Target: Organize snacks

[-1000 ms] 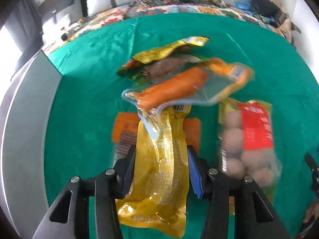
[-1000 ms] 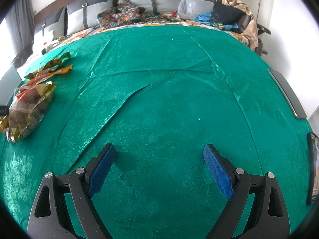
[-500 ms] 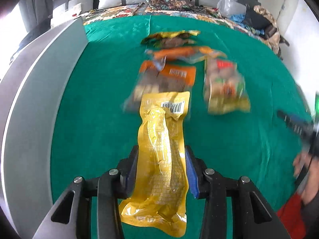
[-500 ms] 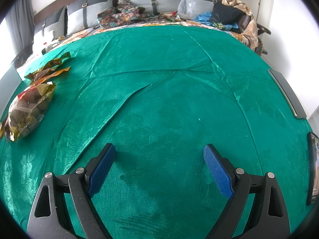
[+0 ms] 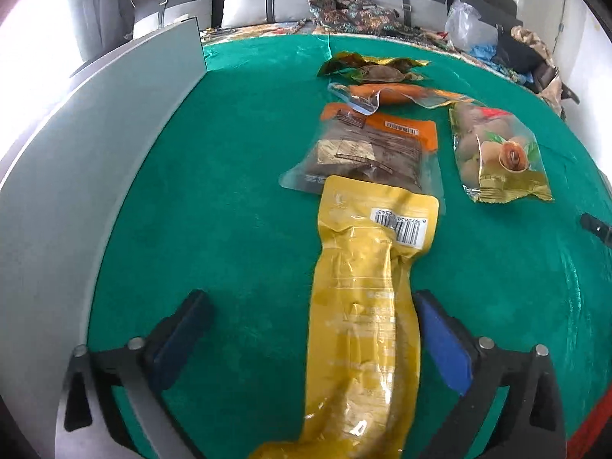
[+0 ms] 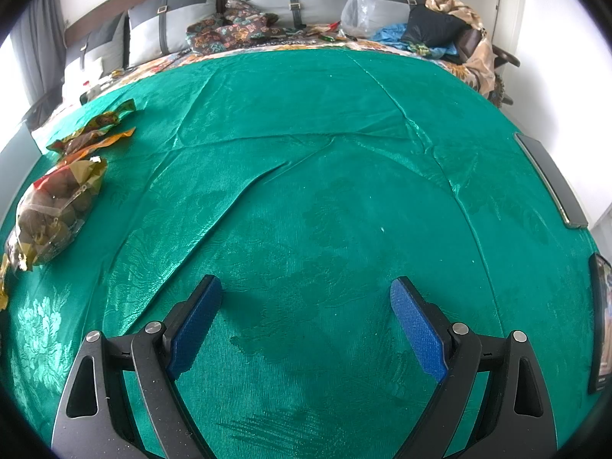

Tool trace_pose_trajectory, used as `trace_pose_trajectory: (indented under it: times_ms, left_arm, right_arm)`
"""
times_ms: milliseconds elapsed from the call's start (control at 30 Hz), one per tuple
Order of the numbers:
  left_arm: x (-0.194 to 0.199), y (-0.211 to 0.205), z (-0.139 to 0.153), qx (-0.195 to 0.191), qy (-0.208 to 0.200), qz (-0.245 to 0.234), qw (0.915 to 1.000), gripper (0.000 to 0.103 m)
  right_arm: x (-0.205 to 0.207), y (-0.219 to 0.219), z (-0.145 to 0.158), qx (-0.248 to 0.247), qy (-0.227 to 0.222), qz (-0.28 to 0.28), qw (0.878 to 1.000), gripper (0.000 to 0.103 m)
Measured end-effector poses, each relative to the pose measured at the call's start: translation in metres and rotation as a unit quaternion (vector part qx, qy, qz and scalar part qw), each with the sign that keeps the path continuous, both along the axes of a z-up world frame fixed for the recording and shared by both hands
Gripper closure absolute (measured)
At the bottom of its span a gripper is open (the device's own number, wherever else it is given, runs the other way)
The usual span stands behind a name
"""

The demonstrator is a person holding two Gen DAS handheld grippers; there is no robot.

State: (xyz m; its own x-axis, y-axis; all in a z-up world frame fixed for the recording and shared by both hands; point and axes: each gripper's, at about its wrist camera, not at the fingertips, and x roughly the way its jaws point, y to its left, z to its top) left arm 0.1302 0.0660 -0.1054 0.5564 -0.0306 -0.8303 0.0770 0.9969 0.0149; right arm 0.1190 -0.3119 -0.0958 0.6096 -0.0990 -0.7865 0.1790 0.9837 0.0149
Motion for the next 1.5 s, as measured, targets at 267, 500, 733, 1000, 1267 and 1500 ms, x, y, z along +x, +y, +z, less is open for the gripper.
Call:
trace_pose_trajectory:
  times_ms: [267, 500, 733, 1000, 1267, 1500]
  left_arm:
    - [-0.0004, 0.003, -0.0012, -0.001, -0.013, 0.005, 0.9999, 0.0]
    - [-0.0064, 0.0045, -0.001, -0.001, -0.017, 0.009, 0.9998, 0.0]
    - [-0.007, 0.0047, -0.0007, -0.002, -0.019, 0.01, 0.9998, 0.0]
    - [-0.007, 0.0054, -0.0009, -0.002, -0.019, 0.01, 0.9998, 0.0]
    - [-0.007, 0.0063, -0.0012, -0.002, -0.019, 0.01, 0.9998, 0.0]
    - [-0.007, 0.0066, -0.0014, -0.002, -0.019, 0.01, 0.9998, 0.0]
  right_arm:
    - [-0.0001, -0.0003, 0.0001, 0.0, 0.0, 0.0, 1.0, 0.011]
    - [-0.0001, -0.0004, 0.0, 0.0, 0.0, 0.0, 1.0, 0.011]
    - [0.0, -0.0004, 0.0, 0.0, 0.0, 0.0, 1.0, 0.011]
    - [0.0003, -0.0004, -0.0002, 0.0, 0.0, 0.0, 1.0, 0.011]
    - [0.0003, -0.0002, -0.0004, 0.0, 0.0, 0.0, 1.0, 0.011]
    - [0.0005, 0.0, -0.0005, 0.0, 0.0, 0.0, 1.0, 0.011]
